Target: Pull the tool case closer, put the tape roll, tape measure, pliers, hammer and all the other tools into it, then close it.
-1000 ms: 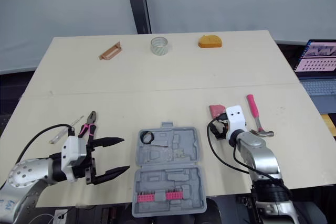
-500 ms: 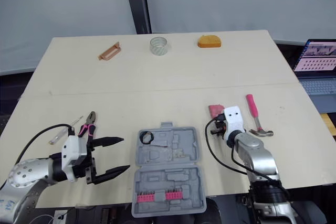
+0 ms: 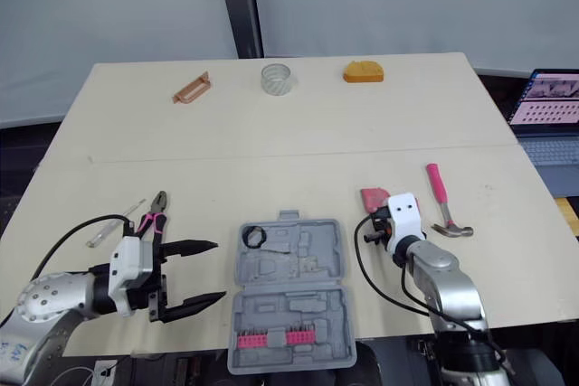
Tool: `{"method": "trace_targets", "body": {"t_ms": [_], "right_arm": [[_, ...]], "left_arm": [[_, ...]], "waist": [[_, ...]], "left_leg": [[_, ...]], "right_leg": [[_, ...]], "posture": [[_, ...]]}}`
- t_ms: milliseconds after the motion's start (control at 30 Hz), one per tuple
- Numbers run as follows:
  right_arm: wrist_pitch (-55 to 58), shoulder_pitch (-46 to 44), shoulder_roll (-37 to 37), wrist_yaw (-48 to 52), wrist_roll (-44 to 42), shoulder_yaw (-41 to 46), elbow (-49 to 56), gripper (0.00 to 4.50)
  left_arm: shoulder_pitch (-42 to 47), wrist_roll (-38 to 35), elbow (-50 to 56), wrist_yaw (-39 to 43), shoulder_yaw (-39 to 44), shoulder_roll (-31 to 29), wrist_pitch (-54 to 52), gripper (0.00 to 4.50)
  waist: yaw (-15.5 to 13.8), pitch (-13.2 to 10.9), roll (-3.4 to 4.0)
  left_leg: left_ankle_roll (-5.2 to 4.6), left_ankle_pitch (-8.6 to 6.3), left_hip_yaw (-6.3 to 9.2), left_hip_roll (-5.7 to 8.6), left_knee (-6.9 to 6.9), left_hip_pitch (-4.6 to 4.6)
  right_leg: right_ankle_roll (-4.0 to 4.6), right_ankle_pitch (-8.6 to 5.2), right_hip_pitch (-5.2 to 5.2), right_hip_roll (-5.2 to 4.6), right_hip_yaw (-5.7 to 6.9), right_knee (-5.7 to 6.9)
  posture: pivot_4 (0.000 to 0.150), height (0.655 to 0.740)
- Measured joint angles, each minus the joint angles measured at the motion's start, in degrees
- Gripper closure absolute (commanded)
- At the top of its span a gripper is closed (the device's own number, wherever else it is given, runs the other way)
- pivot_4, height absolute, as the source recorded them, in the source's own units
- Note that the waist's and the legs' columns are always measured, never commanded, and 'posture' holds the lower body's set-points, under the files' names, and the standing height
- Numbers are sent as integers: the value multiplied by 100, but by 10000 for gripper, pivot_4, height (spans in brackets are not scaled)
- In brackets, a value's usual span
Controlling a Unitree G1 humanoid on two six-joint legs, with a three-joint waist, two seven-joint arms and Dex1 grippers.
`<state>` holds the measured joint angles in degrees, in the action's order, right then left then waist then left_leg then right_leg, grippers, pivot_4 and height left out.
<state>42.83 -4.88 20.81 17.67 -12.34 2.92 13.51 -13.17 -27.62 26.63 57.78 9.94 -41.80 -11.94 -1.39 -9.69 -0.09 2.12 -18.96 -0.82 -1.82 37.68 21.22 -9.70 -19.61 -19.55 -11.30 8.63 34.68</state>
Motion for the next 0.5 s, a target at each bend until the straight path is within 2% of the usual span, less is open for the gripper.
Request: {"method": "trace_targets", "body": {"t_ms": [133, 500], "right_arm": [[434, 683, -115, -111, -94, 25, 889, 43715], [1312, 2073, -397, -379, -274, 125, 2461, 43715]], "left_arm": [[112, 0, -47, 167, -78, -31, 8, 0], [374, 0, -420, 754, -240, -115, 306, 0]], "waist": [[5, 0, 0], [0, -1, 3]], "left_leg": [[0, 0, -2, 0, -3, -1], [0, 0, -2, 0, -10, -2]], "right_leg": [[0, 0, 0, 0, 0, -3], [0, 0, -2, 0, -1, -6]], "posture": [[1500, 7400], [1500, 7400]]}}
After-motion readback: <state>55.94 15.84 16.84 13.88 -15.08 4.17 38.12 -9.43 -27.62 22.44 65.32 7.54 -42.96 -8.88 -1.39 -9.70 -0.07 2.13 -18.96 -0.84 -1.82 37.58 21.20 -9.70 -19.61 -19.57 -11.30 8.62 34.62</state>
